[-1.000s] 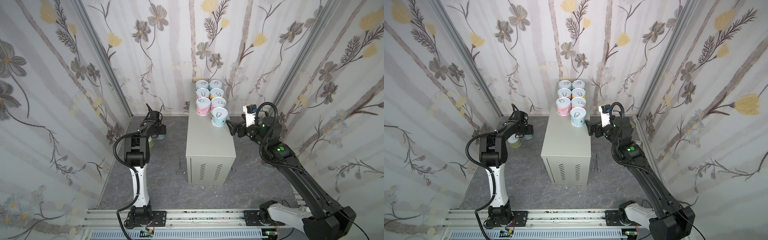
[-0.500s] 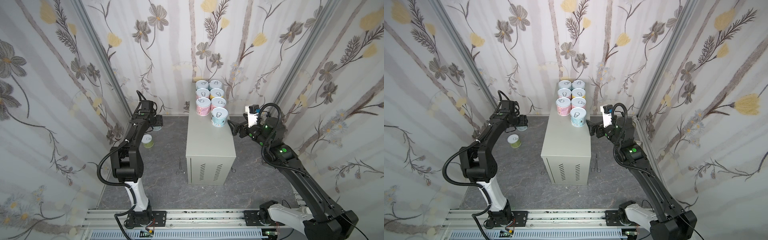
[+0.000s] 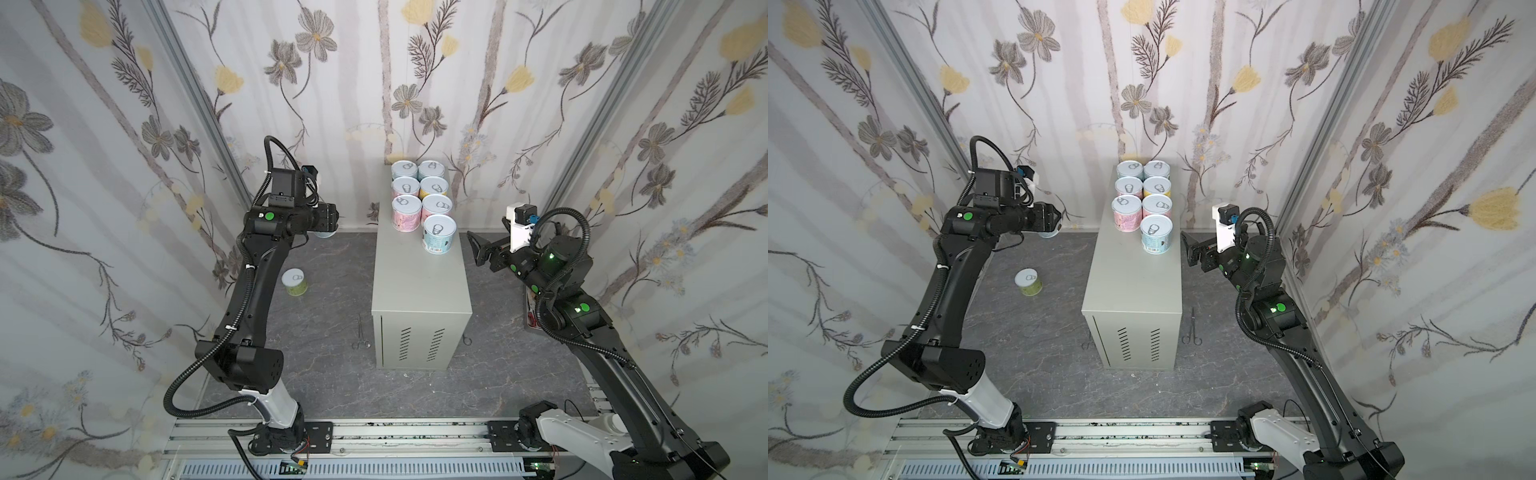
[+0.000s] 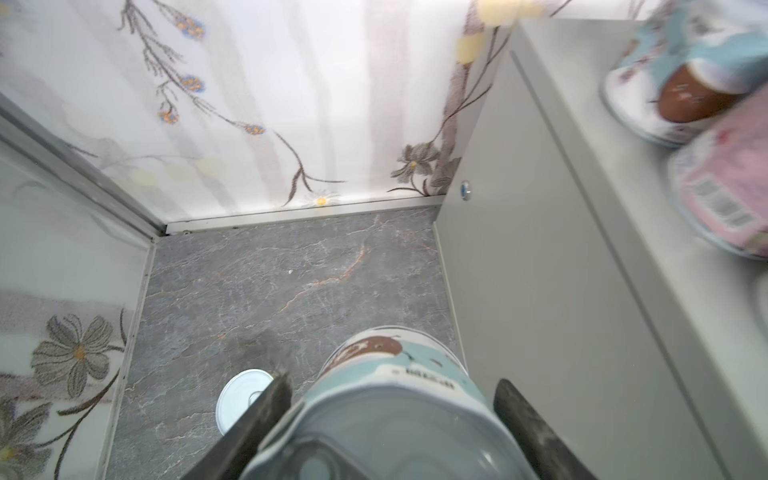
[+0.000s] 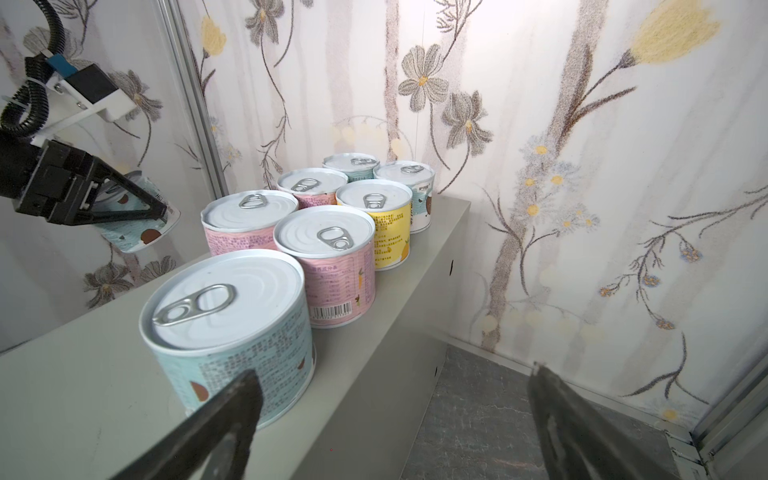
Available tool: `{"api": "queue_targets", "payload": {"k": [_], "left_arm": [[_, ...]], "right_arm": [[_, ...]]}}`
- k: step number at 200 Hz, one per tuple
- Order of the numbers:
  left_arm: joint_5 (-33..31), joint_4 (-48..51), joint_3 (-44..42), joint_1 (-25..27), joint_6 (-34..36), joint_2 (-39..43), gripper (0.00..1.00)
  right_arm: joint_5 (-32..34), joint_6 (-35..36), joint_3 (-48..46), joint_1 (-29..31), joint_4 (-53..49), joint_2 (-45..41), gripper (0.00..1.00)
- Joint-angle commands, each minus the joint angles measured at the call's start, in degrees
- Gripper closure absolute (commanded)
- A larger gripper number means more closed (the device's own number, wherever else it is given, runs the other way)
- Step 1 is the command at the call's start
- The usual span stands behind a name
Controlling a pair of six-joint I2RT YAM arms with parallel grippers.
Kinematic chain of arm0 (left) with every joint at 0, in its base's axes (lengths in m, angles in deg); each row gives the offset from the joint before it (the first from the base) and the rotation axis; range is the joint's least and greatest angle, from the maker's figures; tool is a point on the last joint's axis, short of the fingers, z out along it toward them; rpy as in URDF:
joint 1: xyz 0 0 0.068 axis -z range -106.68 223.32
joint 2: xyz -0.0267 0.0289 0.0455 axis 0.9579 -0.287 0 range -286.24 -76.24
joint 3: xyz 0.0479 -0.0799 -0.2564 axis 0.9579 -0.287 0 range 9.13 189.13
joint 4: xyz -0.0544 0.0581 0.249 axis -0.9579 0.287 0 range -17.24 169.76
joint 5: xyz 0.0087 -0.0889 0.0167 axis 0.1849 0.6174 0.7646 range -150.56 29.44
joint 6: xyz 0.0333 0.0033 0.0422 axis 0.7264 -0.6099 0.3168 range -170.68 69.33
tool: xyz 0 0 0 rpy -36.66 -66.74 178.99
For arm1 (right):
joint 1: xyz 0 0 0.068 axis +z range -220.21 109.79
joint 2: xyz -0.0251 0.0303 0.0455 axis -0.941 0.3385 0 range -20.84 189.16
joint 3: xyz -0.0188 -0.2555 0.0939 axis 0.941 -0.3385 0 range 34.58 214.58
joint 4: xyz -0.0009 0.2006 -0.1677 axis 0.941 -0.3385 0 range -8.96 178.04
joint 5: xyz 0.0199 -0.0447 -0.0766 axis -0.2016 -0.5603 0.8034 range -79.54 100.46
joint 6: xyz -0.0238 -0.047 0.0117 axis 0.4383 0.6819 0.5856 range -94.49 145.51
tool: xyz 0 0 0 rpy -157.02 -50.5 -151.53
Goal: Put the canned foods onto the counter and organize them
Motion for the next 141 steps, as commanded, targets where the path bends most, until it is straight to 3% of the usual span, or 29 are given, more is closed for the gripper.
{"api": "queue_targets", "payload": {"k": [1, 89, 141], "left_arm": [[0.50, 3.06, 2.43, 2.17, 1.19, 2.28, 0.44], [-1.31, 2.38, -0.86, 12.25, -0.63, 10.18, 0.43], [-2.67, 2.09, -1.06, 18.01, -1.51, 9.69, 0.43]], "right_arm": [[-1.54, -0.20, 0.34, -0.04, 2.40, -1.26, 0.00], [-5.25, -1.84, -0.80, 0.00, 0.37, -4.49, 0.00], [-7.15, -2.56, -1.74, 0.11, 0.06, -5.77, 0.00]]}}
